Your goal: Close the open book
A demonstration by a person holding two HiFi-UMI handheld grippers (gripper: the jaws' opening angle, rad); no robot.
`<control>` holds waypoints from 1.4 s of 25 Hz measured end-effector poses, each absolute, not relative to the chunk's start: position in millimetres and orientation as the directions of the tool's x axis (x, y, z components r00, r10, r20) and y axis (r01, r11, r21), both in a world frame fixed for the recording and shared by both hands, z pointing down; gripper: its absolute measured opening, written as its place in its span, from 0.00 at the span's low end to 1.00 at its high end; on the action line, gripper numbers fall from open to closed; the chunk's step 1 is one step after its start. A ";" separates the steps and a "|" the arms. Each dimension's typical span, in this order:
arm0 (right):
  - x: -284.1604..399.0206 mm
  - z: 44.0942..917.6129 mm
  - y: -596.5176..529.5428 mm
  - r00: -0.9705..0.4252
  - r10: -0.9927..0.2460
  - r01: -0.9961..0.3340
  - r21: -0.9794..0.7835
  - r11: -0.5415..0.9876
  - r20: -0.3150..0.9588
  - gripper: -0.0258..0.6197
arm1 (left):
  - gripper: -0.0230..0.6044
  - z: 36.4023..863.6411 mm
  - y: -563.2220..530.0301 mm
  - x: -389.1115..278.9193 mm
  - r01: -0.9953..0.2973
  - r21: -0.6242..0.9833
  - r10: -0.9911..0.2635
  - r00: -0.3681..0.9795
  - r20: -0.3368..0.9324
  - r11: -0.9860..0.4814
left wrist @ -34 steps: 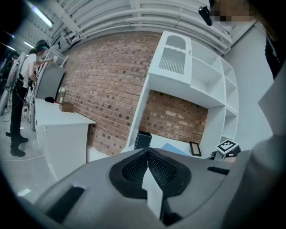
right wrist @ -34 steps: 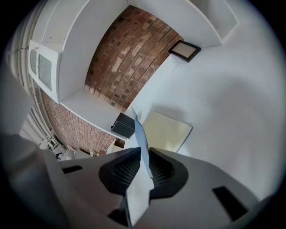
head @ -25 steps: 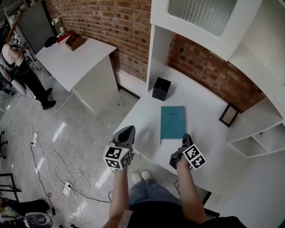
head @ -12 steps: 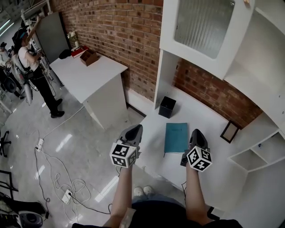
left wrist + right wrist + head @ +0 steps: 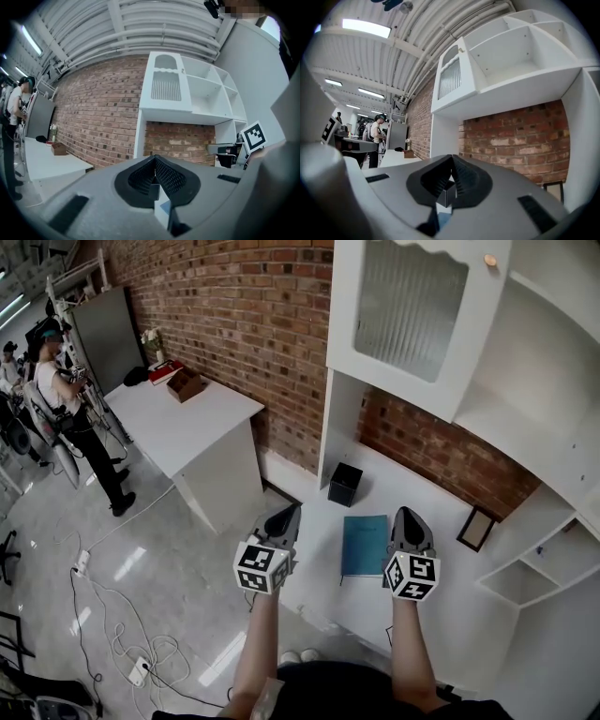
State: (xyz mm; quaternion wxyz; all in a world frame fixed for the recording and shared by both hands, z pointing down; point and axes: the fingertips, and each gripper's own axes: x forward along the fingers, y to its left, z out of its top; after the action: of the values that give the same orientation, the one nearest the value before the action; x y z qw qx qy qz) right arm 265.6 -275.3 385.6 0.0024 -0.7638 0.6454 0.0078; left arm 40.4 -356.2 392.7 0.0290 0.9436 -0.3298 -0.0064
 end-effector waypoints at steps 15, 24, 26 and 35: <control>257.6 392.0 -276.8 0.142 -0.990 -0.988 0.058 -0.141 0.016 0.04 | 0.05 389.7 -362.9 42.6 -0.643 0.040 -0.643 0.766 0.026 -0.765; 253.6 393.1 -273.6 0.127 -0.992 -0.991 0.047 -0.126 0.020 0.04 | 0.05 391.4 -356.9 37.5 -0.654 0.047 -0.653 0.756 0.034 -0.755; 253.3 393.0 -272.6 0.128 -0.992 -0.991 0.047 -0.126 0.022 0.04 | 0.05 393.4 -355.7 37.4 -0.653 0.049 -0.652 0.757 0.041 -0.756; 254.6 397.1 -268.9 0.123 -0.992 -0.991 0.046 -0.122 0.035 0.04 | 0.05 401.9 -352.1 41.4 -0.650 0.050 -0.648 0.760 0.059 -0.758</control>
State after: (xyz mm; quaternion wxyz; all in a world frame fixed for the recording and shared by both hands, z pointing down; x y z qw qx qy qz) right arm 254.6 -268.9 397.1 -0.0290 -0.7489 0.6621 0.0022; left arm 41.4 -352.1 401.9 0.0337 0.9374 -0.3462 0.0190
